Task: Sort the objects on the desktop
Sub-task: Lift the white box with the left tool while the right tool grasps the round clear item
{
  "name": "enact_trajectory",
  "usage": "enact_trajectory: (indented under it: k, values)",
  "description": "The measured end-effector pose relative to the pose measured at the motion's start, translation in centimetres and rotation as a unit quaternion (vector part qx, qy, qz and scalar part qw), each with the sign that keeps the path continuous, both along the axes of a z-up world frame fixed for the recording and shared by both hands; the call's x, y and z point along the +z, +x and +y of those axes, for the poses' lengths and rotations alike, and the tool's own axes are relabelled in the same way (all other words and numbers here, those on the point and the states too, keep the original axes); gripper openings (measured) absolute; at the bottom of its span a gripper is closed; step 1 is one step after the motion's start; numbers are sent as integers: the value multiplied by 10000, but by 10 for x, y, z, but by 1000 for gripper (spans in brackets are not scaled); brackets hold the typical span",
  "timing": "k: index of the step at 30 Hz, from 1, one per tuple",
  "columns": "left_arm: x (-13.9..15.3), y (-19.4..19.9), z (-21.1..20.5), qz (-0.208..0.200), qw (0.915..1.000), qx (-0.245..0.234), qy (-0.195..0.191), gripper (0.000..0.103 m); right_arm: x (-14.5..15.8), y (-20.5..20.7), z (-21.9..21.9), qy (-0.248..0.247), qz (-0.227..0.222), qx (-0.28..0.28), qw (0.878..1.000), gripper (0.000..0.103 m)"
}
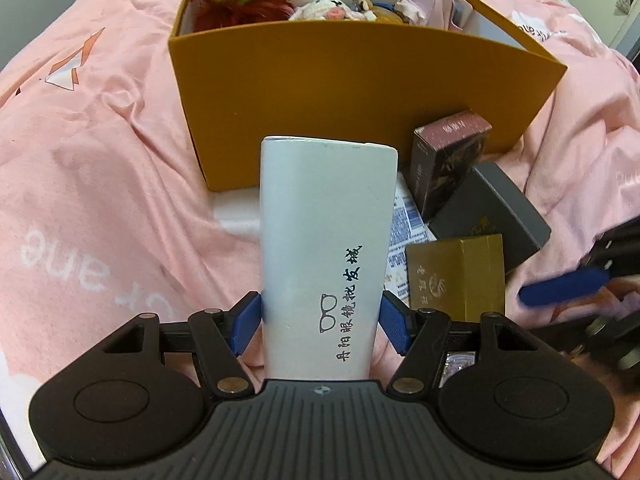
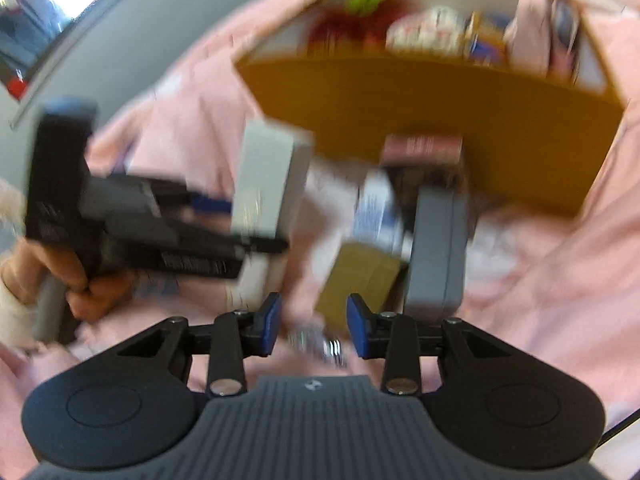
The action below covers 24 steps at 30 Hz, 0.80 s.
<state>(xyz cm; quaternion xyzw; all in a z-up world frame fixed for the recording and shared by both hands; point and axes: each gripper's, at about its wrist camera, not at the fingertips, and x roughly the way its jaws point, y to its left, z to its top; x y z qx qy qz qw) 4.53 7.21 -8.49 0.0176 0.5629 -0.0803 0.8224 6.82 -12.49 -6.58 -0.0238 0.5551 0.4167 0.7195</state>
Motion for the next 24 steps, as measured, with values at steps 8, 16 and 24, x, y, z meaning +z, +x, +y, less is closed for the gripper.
enact_trajectory:
  k: [8, 16, 24]
  values:
    - [2, -4, 3, -40, 10000, -17, -53, 74, -48, 21, 13, -432, 912, 182, 9947, 31]
    - [6, -7, 5, -116, 9999, 11, -103, 74, -75, 19, 29, -586, 1229, 552, 9891, 37]
    - [9, -9, 6, -157, 9998, 6, -128, 74, -60, 3, 28, -415, 869, 820, 9920, 22]
